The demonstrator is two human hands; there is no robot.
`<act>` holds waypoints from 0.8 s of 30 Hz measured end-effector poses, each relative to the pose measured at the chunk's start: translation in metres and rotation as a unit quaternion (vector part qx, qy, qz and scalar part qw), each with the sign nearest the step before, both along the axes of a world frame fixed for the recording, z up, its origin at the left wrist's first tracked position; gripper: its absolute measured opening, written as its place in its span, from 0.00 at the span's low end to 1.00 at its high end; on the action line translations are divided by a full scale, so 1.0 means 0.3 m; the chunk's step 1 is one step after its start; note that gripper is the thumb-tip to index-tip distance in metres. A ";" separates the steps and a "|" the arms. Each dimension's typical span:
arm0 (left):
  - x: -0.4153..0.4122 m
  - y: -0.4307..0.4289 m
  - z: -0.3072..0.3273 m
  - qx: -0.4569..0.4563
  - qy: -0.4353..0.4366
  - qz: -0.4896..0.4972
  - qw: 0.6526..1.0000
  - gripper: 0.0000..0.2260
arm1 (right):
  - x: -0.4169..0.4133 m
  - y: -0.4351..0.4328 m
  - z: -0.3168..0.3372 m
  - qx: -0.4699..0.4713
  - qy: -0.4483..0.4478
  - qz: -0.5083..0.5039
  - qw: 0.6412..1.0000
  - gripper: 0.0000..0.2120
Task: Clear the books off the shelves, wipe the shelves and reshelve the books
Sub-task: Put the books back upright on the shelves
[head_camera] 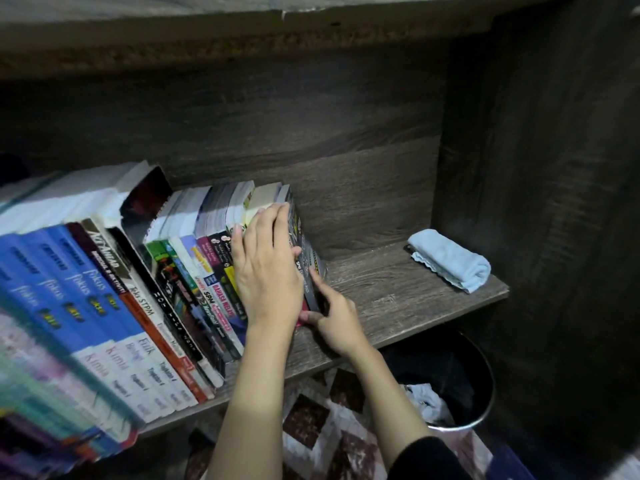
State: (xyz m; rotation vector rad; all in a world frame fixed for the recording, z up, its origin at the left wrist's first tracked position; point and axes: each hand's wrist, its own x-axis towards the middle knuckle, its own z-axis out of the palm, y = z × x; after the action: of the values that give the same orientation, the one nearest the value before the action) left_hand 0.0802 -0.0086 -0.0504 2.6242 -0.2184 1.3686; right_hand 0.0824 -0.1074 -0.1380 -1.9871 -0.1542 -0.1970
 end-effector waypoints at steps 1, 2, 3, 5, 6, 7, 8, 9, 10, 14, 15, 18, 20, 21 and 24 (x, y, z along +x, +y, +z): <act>-0.001 0.001 -0.001 0.002 0.002 -0.001 1.000 0.31 | -0.002 0.008 -0.001 -0.012 -0.009 -0.004 1.000 0.38; -0.002 0.003 -0.002 0.005 0.003 -0.001 1.000 0.31 | -0.002 0.017 -0.005 -0.020 -0.013 -0.006 1.000 0.38; -0.003 0.005 -0.003 0.007 0.004 -0.001 1.000 0.31 | -0.005 0.025 -0.008 -0.026 -0.014 -0.006 1.000 0.37; -0.006 0.007 -0.004 0.011 0.005 -0.001 1.000 0.31 | -0.010 0.026 -0.005 -0.035 -0.011 -0.001 0.999 0.37; -0.007 0.007 -0.006 0.013 0.006 0.001 1.000 0.31 | -0.009 0.020 -0.004 -0.034 -0.007 0.003 0.999 0.38; -0.007 0.007 -0.008 0.015 0.007 0.003 1.000 0.32 | -0.008 0.010 0.000 -0.027 0.001 0.005 1.000 0.39; -0.008 0.007 -0.011 0.018 0.009 0.004 1.000 0.32 | -0.007 0.000 0.004 -0.014 0.011 0.007 1.000 0.40; -0.009 0.007 -0.012 0.021 0.011 0.005 1.000 0.32 | -0.006 -0.007 0.009 0.001 0.018 0.007 1.000 0.40; -0.009 0.007 -0.013 0.025 0.012 0.006 1.000 0.32 | -0.004 -0.013 0.010 0.012 0.024 0.006 1.000 0.40; -0.008 0.003 -0.021 0.021 0.007 0.006 1.000 0.30 | -0.004 -0.011 0.003 0.020 0.029 -0.004 0.999 0.42; -0.008 0.002 -0.022 0.018 0.003 0.007 1.000 0.29 | -0.005 -0.012 0.002 0.026 0.030 -0.007 0.999 0.43; -0.010 0.000 -0.025 0.008 -0.007 0.004 1.000 0.28 | -0.012 -0.016 0.008 0.029 0.023 -0.002 0.999 0.43; -0.016 -0.003 -0.024 -0.010 -0.016 -0.013 1.000 0.28 | -0.019 -0.023 0.020 0.036 0.009 0.006 0.999 0.42; -0.020 -0.005 -0.024 -0.023 -0.017 -0.026 0.999 0.27 | -0.023 -0.027 0.024 0.042 0.006 0.006 0.999 0.41; -0.042 -0.019 -0.007 -0.080 -0.016 -0.065 0.995 0.26 | -0.038 -0.042 0.043 0.052 -0.005 -0.013 0.999 0.37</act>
State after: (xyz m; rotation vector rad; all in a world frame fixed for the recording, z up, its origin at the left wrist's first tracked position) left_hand 0.0675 -0.0144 -0.0527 2.4148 -0.2670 1.3288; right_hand 0.0710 -0.1200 -0.1250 -1.8860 -0.1218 -0.2280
